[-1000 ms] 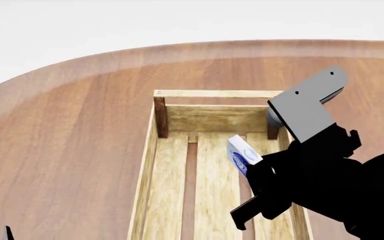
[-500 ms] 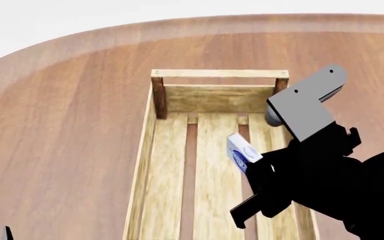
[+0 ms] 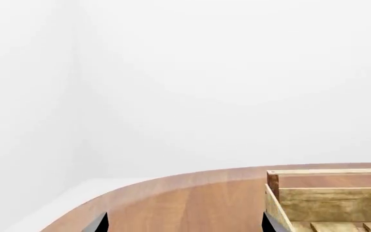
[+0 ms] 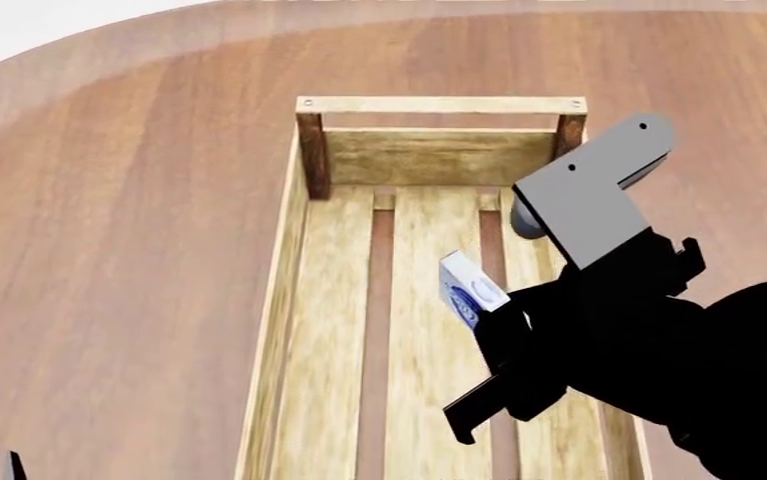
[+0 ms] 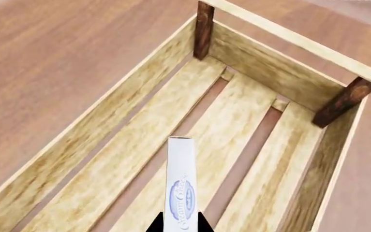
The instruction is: Pick up the cream cheese and put it in the tray.
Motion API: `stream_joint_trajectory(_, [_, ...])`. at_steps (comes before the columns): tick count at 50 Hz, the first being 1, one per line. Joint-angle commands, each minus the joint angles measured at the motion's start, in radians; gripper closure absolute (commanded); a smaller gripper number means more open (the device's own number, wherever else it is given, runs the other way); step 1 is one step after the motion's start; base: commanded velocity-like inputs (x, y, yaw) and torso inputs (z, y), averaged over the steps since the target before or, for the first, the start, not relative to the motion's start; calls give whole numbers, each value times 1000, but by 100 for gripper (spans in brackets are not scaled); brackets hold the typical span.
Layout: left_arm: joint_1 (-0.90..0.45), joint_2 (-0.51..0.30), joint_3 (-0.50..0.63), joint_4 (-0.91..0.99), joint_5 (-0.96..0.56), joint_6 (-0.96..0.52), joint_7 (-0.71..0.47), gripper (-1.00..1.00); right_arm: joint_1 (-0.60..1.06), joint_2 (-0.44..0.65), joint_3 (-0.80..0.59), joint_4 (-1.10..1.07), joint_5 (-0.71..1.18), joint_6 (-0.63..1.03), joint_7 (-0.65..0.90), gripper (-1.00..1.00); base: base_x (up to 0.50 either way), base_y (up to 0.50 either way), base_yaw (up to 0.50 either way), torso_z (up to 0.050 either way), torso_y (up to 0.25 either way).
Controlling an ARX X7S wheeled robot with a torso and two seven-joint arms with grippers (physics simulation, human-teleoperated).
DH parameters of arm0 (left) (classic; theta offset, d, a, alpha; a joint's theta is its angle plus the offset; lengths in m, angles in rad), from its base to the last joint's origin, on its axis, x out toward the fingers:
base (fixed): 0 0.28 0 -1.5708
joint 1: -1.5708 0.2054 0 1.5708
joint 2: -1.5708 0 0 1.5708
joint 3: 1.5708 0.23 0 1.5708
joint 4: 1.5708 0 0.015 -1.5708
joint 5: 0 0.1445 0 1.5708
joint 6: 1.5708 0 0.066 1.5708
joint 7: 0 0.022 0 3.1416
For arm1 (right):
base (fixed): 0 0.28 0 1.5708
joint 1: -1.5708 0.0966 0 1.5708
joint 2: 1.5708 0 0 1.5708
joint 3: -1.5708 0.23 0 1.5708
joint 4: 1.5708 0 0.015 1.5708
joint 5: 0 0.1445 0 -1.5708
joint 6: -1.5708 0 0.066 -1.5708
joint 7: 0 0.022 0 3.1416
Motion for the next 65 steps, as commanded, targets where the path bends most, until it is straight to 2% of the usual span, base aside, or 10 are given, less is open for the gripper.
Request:
stream_joint_trajectory(1, [0,-2,0,1,-2,3,-1,-100,29,-23,-13,3,-18,0,-6,100,0,0,0,0,-94])
stream_joint_trajectory(65, [-3,-6,6,4,0,-5,-13,-100,86,-66,-84,32,-37,9,-3,100,0,0,0,0,-92])
